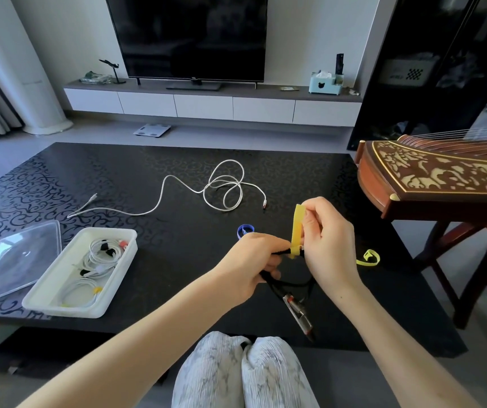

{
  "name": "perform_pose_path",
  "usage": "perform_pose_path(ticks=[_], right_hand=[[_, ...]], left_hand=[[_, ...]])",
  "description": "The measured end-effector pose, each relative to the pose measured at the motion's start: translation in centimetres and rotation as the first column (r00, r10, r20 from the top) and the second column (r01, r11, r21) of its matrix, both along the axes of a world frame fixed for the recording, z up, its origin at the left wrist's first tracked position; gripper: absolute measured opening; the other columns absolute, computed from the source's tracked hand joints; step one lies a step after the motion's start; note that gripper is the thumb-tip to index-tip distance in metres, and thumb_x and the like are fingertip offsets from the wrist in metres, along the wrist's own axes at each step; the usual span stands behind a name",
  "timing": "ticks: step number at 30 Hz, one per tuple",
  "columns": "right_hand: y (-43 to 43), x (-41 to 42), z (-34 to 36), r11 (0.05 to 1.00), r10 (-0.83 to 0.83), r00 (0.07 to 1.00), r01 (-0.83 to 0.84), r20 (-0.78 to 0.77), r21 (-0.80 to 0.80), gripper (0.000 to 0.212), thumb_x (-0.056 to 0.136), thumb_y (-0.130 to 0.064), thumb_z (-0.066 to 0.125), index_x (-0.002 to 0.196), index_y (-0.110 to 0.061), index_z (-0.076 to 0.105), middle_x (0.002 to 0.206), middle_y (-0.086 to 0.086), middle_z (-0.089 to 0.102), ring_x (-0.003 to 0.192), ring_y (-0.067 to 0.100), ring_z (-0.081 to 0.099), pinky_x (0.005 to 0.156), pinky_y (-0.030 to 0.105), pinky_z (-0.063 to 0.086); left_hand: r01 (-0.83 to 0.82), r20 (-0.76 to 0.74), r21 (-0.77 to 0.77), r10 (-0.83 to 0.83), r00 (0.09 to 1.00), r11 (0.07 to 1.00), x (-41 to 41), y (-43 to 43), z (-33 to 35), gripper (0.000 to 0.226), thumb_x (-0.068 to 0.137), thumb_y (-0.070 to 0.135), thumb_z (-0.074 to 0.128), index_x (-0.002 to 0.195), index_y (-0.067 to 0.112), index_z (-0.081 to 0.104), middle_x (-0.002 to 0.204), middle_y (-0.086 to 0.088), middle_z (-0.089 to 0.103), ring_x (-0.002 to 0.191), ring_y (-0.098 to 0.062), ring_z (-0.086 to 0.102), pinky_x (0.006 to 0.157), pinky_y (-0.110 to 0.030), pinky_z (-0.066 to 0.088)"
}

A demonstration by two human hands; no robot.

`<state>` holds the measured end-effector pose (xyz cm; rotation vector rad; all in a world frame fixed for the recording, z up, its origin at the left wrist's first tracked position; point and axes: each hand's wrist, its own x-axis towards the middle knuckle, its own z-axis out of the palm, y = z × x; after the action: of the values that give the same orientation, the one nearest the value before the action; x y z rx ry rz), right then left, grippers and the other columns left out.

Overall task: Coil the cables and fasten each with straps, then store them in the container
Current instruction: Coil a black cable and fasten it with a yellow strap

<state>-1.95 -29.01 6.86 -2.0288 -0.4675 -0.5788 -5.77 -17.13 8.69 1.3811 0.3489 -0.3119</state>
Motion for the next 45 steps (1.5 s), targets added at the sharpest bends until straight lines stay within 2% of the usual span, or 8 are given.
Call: perform_pose_path(ticks=[5, 11, 17, 23, 28, 32, 36, 45], right_hand=[[-0.3, 0.1, 0.5, 0.997, 0.043, 0.996, -0.039, -0.074, 0.060, 0.017, 0.096, -0.007, 0.047, 0.083, -0.011, 0.057, 0.065, -0.006, 0.052, 0.062, 0.013, 0.051, 0.054, 0.022, 0.041], [-0.8, 0.0, 1.4, 0.980, 0.154, 0.977, -0.132, -0.147, 0.146, 0.019, 0.097, -0.012, 0.049, 0.082, -0.011, 0.059, 0.063, 0.002, 0.059, 0.059, 0.015, 0.057, 0.057, 0.027, 0.049], [-1.8, -2.1, 1.2, 0.950, 0.305, 0.950, -0.299, 0.061, -0.091, 0.015, 0.092, -0.017, 0.051, 0.083, -0.021, 0.063, 0.087, -0.012, 0.068, 0.094, 0.009, 0.063, 0.086, 0.035, 0.048], [-2.3, -2.1, 0.6, 0.921, 0.381, 0.893, -0.345, 0.238, -0.179, 0.015, 0.088, -0.009, 0.052, 0.085, -0.006, 0.067, 0.099, -0.002, 0.068, 0.108, 0.011, 0.060, 0.090, 0.036, 0.048], [-2.8, -2.7, 1.3, 0.871, 0.470, 0.883, -0.467, 0.015, 0.151, 0.015, 0.082, -0.001, 0.055, 0.091, -0.006, 0.066, 0.103, 0.000, 0.068, 0.107, 0.019, 0.062, 0.091, 0.028, 0.049], [-2.4, -3.0, 2.3, 0.794, 0.466, 0.845, -0.270, -0.261, 0.545, 0.021, 0.079, -0.004, 0.053, 0.097, -0.008, 0.064, 0.096, 0.004, 0.069, 0.099, 0.017, 0.065, 0.086, 0.027, 0.052], [-1.9, -2.7, 3.6, 0.825, 0.390, 0.730, -0.005, -0.562, 0.565, 0.020, 0.097, -0.016, 0.047, 0.093, -0.013, 0.066, 0.087, 0.003, 0.063, 0.081, 0.014, 0.064, 0.065, 0.027, 0.053], [-2.9, -1.1, 4.8, 0.823, 0.568, 0.350, -0.224, -0.745, 0.523, 0.025, 0.090, -0.019, 0.058, 0.104, -0.005, 0.072, 0.097, 0.020, 0.068, 0.071, 0.020, 0.064, 0.057, 0.024, 0.051]], left_hand=[[0.077, 0.344, 0.420, -0.237, 0.908, 0.904, -1.1, 0.6, -0.2, 0.023, 0.095, 0.022, 0.053, 0.074, 0.013, 0.058, 0.057, 0.010, 0.044, 0.058, -0.009, 0.039, 0.066, -0.025, 0.035], [0.033, 0.326, 0.648, -0.317, 0.891, 0.761, -1.3, 0.1, -0.2, 0.024, 0.095, 0.026, 0.052, 0.082, 0.008, 0.061, 0.062, 0.002, 0.044, 0.054, -0.009, 0.036, 0.053, -0.020, 0.029], [0.022, 0.197, 0.196, -0.061, 0.978, 0.980, 0.1, 1.5, 0.5, 0.026, 0.092, 0.007, 0.050, 0.067, 0.006, 0.053, 0.053, 0.001, 0.029, 0.049, -0.012, 0.028, 0.056, -0.026, 0.032], [0.093, 0.141, -0.139, -0.073, 0.987, 0.986, 0.2, 2.0, 1.4, 0.019, 0.077, 0.014, 0.059, 0.059, 0.009, 0.053, 0.050, 0.004, 0.021, 0.056, -0.014, 0.014, 0.054, -0.023, 0.031], [0.154, 0.219, -0.058, -0.137, 0.966, 0.986, -0.7, 1.9, 1.9, 0.018, 0.078, -0.003, 0.062, 0.065, 0.009, 0.060, 0.048, 0.004, 0.037, 0.046, -0.009, 0.034, 0.054, -0.021, 0.035], [0.068, 0.322, 0.175, -0.122, 0.939, 0.982, -1.1, 1.1, 1.8, 0.015, 0.084, -0.004, 0.060, 0.076, 0.009, 0.057, 0.055, 0.005, 0.054, 0.049, -0.007, 0.049, 0.056, -0.021, 0.042], [-0.095, 0.423, 0.461, -0.124, 0.898, 0.883, -1.1, 0.6, 1.6, 0.016, 0.086, 0.008, 0.060, 0.085, 0.023, 0.054, 0.061, 0.001, 0.062, 0.057, -0.013, 0.057, 0.063, -0.041, 0.052], [-0.122, 0.507, 0.602, -0.259, 0.822, 0.789, -2.1, 0.0, 1.3, 0.026, 0.079, 0.002, 0.065, 0.085, 0.017, 0.044, 0.060, 0.020, 0.065, 0.054, -0.002, 0.056, 0.051, -0.014, 0.041]])
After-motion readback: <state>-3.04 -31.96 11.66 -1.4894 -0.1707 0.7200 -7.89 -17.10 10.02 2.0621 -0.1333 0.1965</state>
